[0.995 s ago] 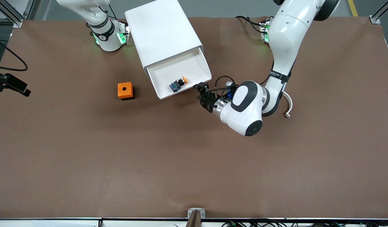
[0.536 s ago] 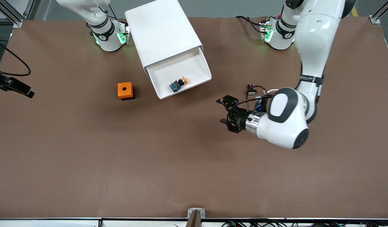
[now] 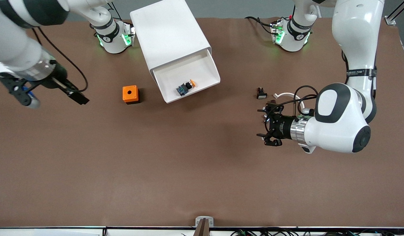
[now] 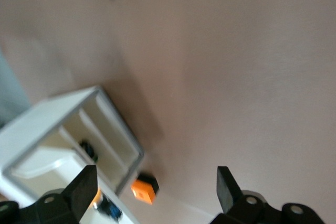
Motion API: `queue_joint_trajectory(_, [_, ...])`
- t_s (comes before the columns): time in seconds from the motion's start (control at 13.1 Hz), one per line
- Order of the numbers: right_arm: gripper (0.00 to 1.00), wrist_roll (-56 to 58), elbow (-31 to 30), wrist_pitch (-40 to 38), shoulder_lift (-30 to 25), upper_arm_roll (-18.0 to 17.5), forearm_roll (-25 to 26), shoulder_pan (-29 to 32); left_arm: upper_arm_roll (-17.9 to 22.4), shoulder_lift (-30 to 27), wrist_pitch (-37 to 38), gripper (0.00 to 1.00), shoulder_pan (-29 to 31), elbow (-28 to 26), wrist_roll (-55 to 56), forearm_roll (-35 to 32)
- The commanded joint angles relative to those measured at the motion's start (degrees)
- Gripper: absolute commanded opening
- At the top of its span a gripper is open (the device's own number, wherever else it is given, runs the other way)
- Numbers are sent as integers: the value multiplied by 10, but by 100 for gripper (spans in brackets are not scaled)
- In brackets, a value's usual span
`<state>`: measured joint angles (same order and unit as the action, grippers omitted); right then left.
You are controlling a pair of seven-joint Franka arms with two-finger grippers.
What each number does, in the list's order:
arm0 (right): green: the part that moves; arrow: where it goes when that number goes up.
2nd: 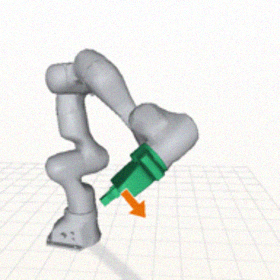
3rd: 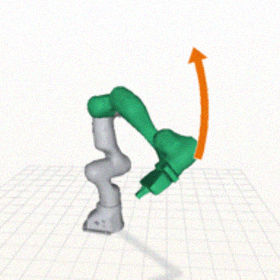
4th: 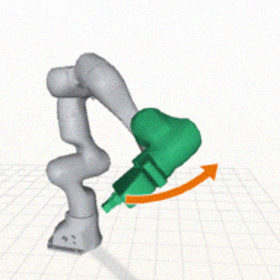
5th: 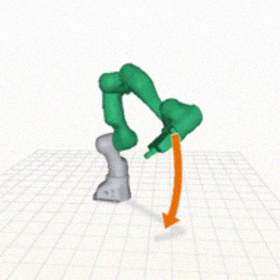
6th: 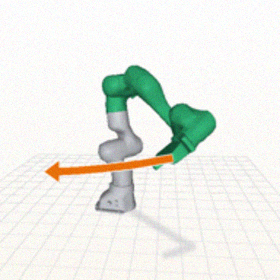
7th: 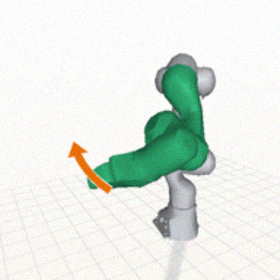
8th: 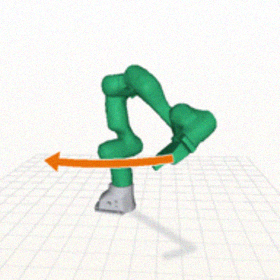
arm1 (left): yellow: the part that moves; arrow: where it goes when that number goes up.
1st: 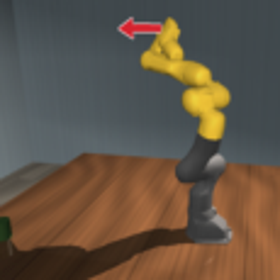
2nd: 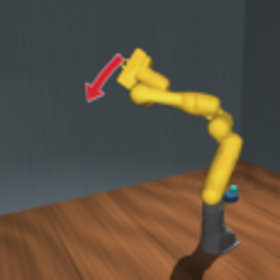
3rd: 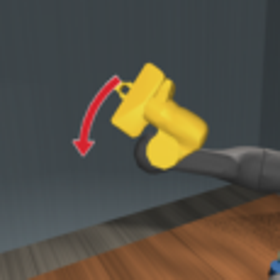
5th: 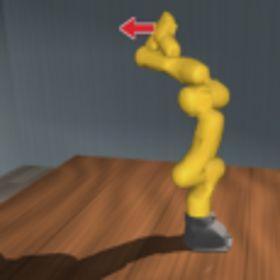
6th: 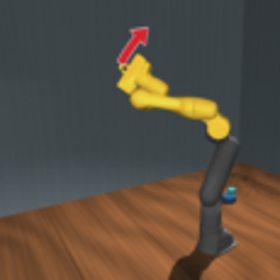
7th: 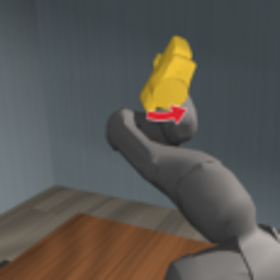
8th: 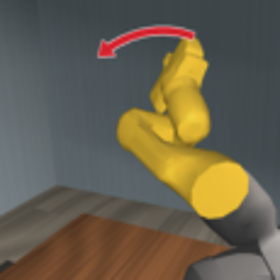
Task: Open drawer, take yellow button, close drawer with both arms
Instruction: 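Reach the right gripper into the open drawer toward the blue button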
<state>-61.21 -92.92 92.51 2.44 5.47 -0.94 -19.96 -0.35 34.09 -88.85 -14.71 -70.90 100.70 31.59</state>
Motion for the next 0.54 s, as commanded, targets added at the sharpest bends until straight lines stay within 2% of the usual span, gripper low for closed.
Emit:
queue_joint_trajectory(0.0, [99,-136,-15,34,12,6,-6,-57,-4,-34,3,100,-12,-11,-96,-91])
queue_joint_trajectory(0.31, [100,-297,-76,123,16,6,-6,-146,-4,-59,2,100,-12,-11,-268,-130])
queue_joint_trajectory(0.46, [100,-360,-76,144,36,6,-6,-188,-8,-74,3,100,-22,-11,-295,-182])
